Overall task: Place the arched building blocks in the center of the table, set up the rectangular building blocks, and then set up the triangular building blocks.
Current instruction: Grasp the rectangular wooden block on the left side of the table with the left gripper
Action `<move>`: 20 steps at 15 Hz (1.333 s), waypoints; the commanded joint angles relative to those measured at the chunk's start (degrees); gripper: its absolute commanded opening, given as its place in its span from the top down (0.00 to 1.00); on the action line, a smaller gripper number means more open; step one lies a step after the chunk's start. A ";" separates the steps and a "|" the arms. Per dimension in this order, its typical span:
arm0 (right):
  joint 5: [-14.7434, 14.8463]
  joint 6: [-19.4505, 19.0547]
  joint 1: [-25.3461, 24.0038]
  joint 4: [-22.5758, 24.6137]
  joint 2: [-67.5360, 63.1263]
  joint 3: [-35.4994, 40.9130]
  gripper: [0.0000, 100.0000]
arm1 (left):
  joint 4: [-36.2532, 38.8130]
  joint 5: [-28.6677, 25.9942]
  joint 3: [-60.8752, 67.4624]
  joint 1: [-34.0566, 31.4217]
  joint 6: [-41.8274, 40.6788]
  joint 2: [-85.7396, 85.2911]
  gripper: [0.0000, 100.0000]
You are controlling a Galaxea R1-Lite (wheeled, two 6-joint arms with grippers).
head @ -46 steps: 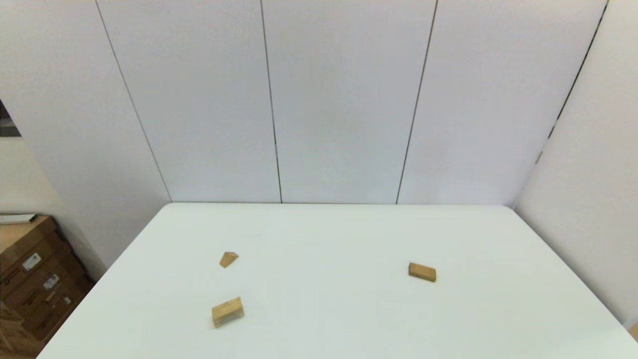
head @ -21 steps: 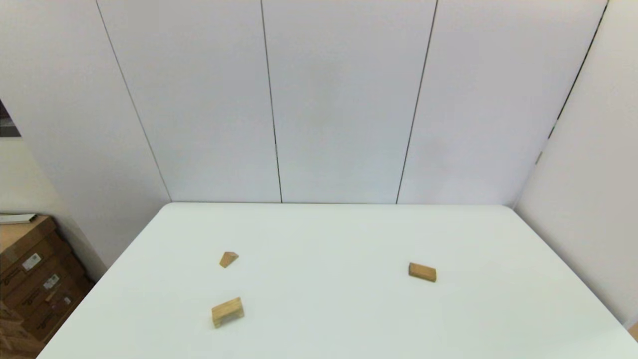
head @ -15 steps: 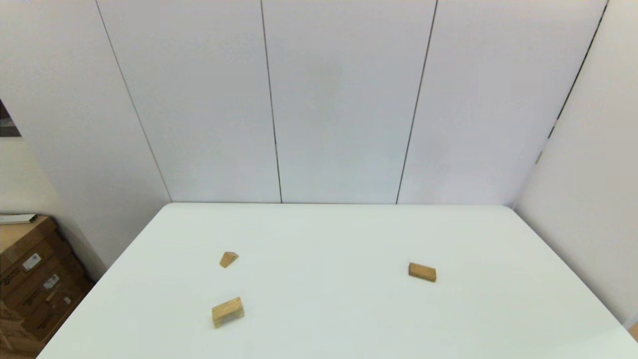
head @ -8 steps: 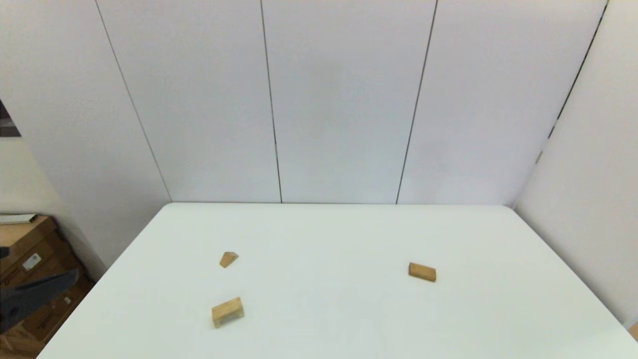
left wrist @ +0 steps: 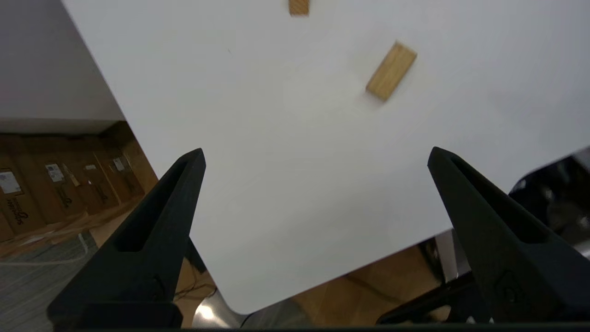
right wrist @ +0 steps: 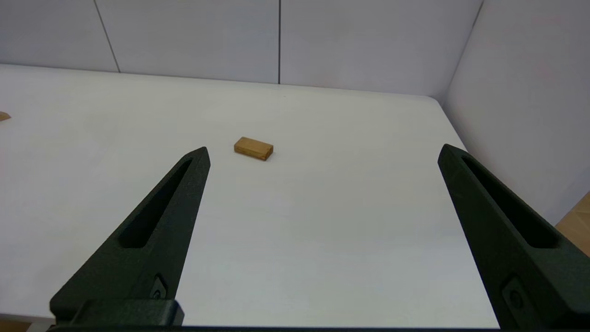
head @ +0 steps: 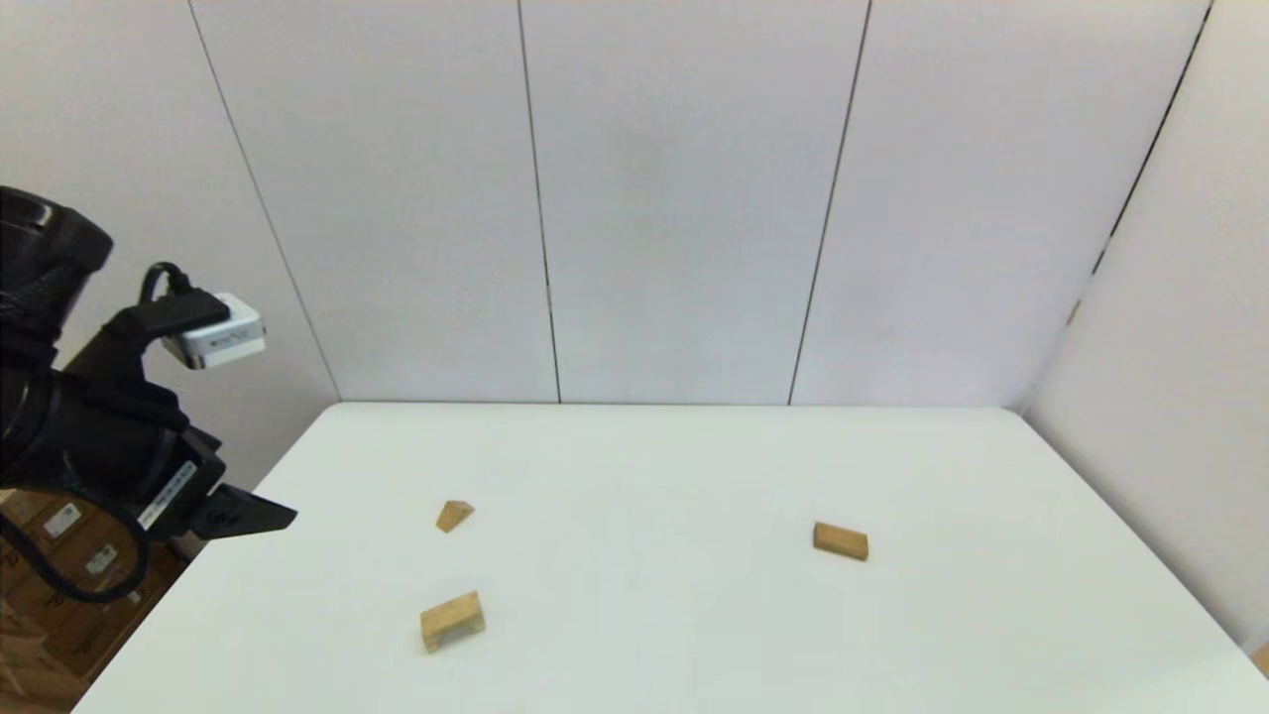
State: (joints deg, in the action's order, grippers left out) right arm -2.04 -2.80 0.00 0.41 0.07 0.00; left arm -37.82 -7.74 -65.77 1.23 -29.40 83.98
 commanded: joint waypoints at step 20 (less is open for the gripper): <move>-0.07 -0.01 0.00 0.02 -0.07 0.00 0.00 | -7.18 0.18 -6.74 16.70 -4.17 35.81 0.00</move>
State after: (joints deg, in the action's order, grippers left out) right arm -2.06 -2.80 0.00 0.41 0.07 0.00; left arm -44.86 -7.52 -72.18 16.73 -33.67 117.97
